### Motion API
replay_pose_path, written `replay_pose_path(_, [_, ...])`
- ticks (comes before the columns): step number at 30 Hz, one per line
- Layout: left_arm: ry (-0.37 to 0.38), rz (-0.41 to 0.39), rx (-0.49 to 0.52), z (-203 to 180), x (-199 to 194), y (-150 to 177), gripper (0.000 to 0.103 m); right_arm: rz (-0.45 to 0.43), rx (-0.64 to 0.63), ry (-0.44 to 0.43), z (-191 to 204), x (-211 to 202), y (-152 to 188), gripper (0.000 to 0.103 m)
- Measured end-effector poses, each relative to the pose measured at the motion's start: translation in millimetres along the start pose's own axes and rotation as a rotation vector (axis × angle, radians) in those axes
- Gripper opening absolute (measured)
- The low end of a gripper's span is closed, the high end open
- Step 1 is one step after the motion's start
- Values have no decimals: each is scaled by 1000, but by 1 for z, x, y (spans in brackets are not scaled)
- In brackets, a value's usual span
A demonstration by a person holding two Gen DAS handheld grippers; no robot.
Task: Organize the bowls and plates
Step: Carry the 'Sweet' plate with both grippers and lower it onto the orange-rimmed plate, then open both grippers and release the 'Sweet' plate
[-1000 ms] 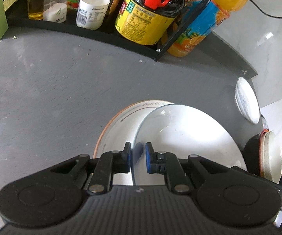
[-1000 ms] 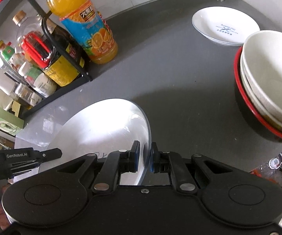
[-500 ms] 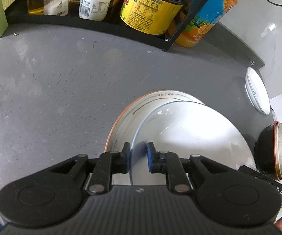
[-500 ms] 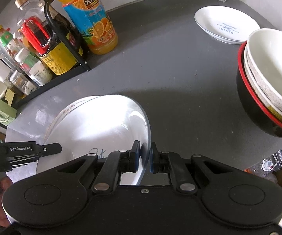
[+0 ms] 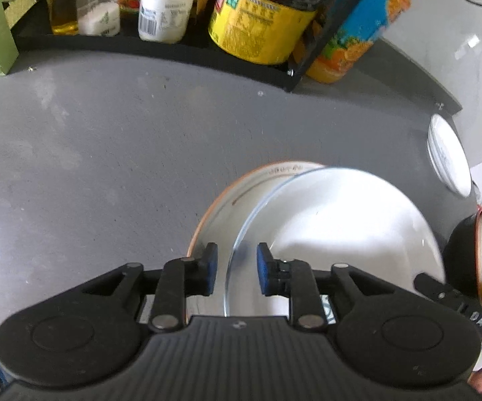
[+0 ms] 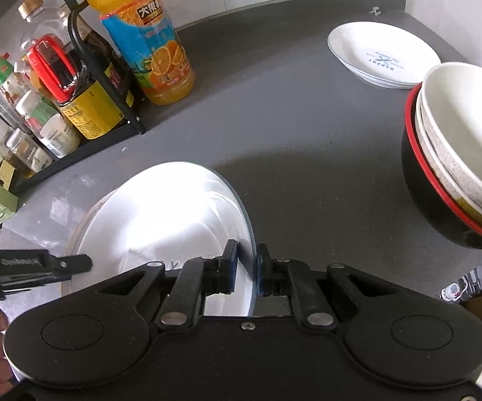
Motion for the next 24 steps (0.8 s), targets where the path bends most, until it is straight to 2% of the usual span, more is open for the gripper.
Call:
replay_pose_path(3, [9,5,-7,3,-4,-1,31,2,-5,2,0,4,2,13])
replay_pose_path(11, [27,-5,-19,11,-12,3,34,17,-25,5,5,16,4,16])
replay_pose_path(15, [10,-26,-23,16,-17,3,39,29,-36,10,7,22,5,17])
replay_pose_path(24, [2,-73,-41,28,-31,6,43,28,-10,1,7,19,6,21])
Point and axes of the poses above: each gripper's, at about its wrist camera, not at the fingertips, and x roughly the way its jaws point, z to its left, y to its underside, the point moved 4 cm from there along x, roughly the way its jaws point, and after that the axes turned 9 degrees about -y, right-handed, at the moved point
